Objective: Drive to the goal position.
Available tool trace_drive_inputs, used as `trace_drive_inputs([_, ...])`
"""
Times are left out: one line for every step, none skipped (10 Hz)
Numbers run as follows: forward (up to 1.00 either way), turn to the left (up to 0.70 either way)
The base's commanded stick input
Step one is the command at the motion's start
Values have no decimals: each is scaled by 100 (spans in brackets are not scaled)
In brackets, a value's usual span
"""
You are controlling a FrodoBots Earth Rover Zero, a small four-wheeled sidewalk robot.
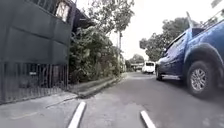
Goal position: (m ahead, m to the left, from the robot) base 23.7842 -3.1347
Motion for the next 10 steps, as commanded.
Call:
trace_drive_inputs([0,0])
trace_drive_inputs([0,0])
trace_drive_inputs([0,0])
trace_drive_inputs([0,0])
trace_drive_inputs([0,0])
trace_drive_inputs([0,0])
trace_drive_inputs([0,-41])
trace_drive_inputs([0,-70])
trace_drive_inputs([0,-70])
trace_drive_inputs([0,-70])
